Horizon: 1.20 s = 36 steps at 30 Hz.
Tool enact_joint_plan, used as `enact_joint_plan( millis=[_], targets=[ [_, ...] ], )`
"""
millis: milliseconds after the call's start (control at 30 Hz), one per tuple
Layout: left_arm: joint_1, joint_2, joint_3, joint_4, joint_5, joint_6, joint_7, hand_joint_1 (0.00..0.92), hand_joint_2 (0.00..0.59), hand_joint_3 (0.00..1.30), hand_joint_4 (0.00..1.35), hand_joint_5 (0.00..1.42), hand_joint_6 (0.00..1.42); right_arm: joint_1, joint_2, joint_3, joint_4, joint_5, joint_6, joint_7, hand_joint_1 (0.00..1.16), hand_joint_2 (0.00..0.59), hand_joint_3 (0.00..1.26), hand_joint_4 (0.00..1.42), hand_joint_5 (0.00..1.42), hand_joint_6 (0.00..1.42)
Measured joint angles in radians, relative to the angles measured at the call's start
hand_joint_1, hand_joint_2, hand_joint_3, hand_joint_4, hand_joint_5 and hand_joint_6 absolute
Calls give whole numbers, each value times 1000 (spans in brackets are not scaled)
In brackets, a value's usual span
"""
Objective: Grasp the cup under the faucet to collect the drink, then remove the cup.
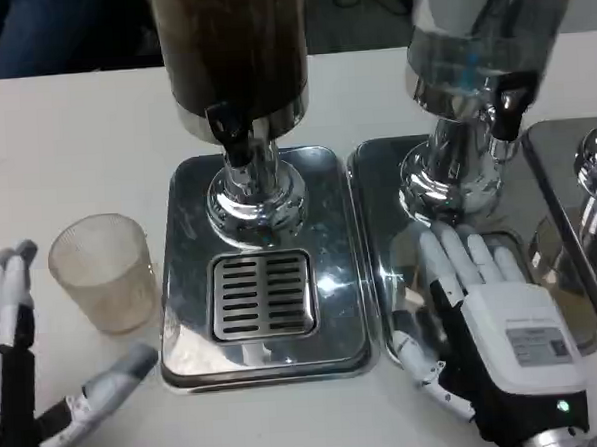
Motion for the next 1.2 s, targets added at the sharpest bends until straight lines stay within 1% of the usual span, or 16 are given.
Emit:
enact_joint_plan(
  millis=[133,200,267,367,400,467,500,567,633,733,800,833,933,967,1100,1200],
  targets=[
    [-110,0,24,118,-54,-103,3,0,31,0,0,0,0,13,7,1,-7,-3,22,0,0,480,0,0,0,0],
    [-140,0,29,167,-67,-141,8,0,17,0,0,0,0,14,10,1,-8,-3,28,0,0,480,0,0,0,0],
    [-184,-3,39,245,-96,-193,22,0,3,0,0,0,0,15,13,1,-10,-3,34,0,0,480,0,0,0,0],
    [-243,-3,50,383,-146,-265,21,0,0,0,0,0,0,17,12,-1,-18,-2,42,0,0,480,0,0,0,0],
    [-269,-1,51,461,-182,-294,-7,0,0,0,0,0,0,18,12,-1,-25,-2,43,4,0,480,0,0,0,0],
    [-293,0,51,534,-212,-329,-42,0,0,0,0,0,0,19,11,-1,-32,-2,45,8,0,479,0,0,0,0],
    [-317,6,51,594,-233,-350,-76,0,0,0,0,0,0,20,9,-1,-38,-2,45,15,0,479,0,0,0,0],
    [-343,14,51,651,-247,-365,-102,0,0,0,0,0,0,21,-4,-3,-47,-1,44,30,0,478,0,0,0,0],
    [-357,15,51,674,-250,-379,-107,0,0,0,0,0,0,21,-12,-5,-47,-1,43,39,0,478,0,0,0,0],
    [-429,14,50,778,-268,-400,-119,0,0,0,0,0,0,19,-31,-12,-50,2,41,62,0,480,0,0,0,0],
    [-449,12,47,807,-272,-406,-119,0,0,0,0,0,0,19,-32,-14,-51,3,41,64,0,483,0,0,0,0],
    [-484,5,37,858,-278,-413,-123,0,0,0,0,0,0,19,-33,-14,-56,3,40,73,0,485,0,0,0,0],
    [-520,-13,18,911,-278,-417,-127,0,0,0,0,0,0,20,-33,-13,-78,2,40,83,0,489,0,0,0,0],
    [-541,-22,-4,929,-269,-418,-128,2,0,0,0,0,0,20,-33,-13,-88,1,40,84,0,490,0,0,0,0],
    [-572,-33,-41,946,-241,-420,-117,38,0,0,0,0,0,26,-36,-14,-90,1,40,98,0,492,1,0,0,0],
    [-581,-35,-51,961,-241,-421,-109,91,0,0,0,0,0,30,-36,-14,-92,1,40,105,0,492,2,0,0,0]
  ],
)
